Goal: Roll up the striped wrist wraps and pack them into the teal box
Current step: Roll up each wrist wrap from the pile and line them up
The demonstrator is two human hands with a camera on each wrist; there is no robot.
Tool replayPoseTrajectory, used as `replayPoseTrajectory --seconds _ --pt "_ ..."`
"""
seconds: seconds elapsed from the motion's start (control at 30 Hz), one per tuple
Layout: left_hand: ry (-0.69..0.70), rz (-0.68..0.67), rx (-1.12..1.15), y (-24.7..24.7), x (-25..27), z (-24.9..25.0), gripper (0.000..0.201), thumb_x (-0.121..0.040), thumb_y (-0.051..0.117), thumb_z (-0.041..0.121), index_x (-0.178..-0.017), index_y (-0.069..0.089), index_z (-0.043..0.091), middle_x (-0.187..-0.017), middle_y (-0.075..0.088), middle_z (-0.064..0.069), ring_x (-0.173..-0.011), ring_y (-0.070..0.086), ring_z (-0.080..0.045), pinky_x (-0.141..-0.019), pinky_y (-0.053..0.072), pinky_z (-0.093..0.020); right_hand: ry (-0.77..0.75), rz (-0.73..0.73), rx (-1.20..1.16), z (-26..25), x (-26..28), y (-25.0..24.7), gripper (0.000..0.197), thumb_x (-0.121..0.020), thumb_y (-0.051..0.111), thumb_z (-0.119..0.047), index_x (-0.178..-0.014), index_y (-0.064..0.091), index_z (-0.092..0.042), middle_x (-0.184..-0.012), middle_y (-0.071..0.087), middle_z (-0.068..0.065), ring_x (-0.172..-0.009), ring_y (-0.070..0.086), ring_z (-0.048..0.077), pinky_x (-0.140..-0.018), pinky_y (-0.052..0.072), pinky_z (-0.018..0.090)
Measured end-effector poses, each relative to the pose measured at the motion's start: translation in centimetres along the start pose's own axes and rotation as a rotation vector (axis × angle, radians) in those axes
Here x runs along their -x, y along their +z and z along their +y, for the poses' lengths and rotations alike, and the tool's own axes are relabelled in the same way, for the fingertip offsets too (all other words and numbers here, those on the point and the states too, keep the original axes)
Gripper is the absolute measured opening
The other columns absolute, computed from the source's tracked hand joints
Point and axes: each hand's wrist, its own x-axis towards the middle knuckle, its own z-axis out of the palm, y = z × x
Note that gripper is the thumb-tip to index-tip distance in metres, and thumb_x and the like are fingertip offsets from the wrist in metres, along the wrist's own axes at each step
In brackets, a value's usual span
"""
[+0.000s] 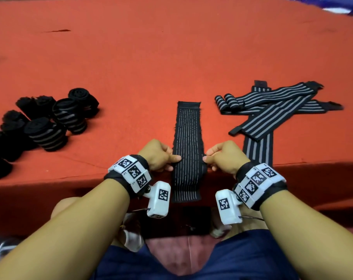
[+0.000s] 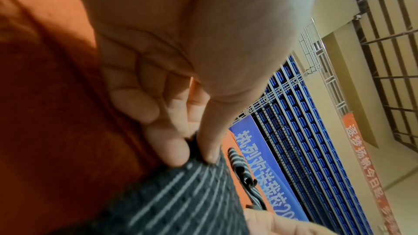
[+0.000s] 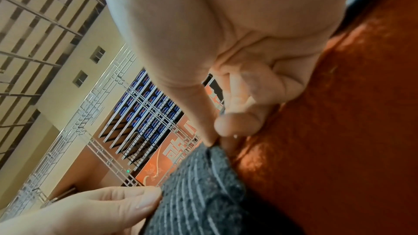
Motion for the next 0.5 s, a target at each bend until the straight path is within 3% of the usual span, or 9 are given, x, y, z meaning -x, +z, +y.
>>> replayPoseTrajectory --seconds 0.07,0.17,0.27,0.4,0.5 --pt "0.020 0.037 0.072 0.2 0.2 -0.2 0.035 -0.093 0.072 0.015 -0.070 0.046 0.018 -0.059 0.057 0.002 -0.046 0.057 -0.007 -0.040 0.035 -0.019 -0.019 0.020 -0.058 0.3 0.4 0.2 0.009 -0.086 0.076 -0.006 -0.090 0.068 -0.005 -0.072 0.067 0.010 -0.049 0.053 0.012 -0.056 0.046 0.024" --pt "0.053 0.087 0.165 0.3 0.4 -0.3 0.033 -0.096 0.068 0.014 -0.069 0.048 0.016 -0.057 0.052 0.000 -0.044 0.049 -0.009 -0.038 0.035 -0.017 -0.039 0.057 -0.174 0.6 0.9 0.4 0.009 -0.086 0.073 0.001 -0.093 0.068 -0.002 -0.072 0.064 0.012 -0.050 0.052 0.014 -0.047 0.043 0.020" --pt "0.060 0.058 0.306 0.5 0.7 -0.2 0.038 -0.099 0.063 0.015 -0.065 0.046 0.015 -0.057 0.049 -0.003 -0.047 0.044 -0.013 -0.044 0.038 -0.019 -0.054 0.060 -0.208 1.0 1.3 0.9 0.014 -0.085 0.073 0.002 -0.097 0.068 -0.002 -0.074 0.064 0.014 -0.055 0.053 0.018 -0.051 0.045 0.024" --pt "0.095 0.085 0.348 0.8 0.7 -0.1 0.037 -0.101 0.059 0.015 -0.066 0.047 0.014 -0.061 0.054 -0.004 -0.047 0.046 -0.012 -0.042 0.039 -0.020 -0.060 0.022 -0.181 1.9 1.6 1.3 0.022 -0.083 0.076 0.000 -0.101 0.064 -0.006 -0.065 0.063 0.004 -0.046 0.051 0.013 -0.051 0.043 0.026" --pt "0.109 0.148 0.333 0.9 0.6 -0.2 0.032 -0.101 0.060 0.017 -0.070 0.052 0.015 -0.063 0.058 -0.002 -0.054 0.047 -0.014 -0.044 0.040 -0.022 -0.069 0.021 -0.135 2.3 1.8 1.2 0.026 -0.081 0.080 -0.004 -0.101 0.064 -0.009 -0.068 0.068 0.003 -0.044 0.053 0.010 -0.051 0.043 0.026"
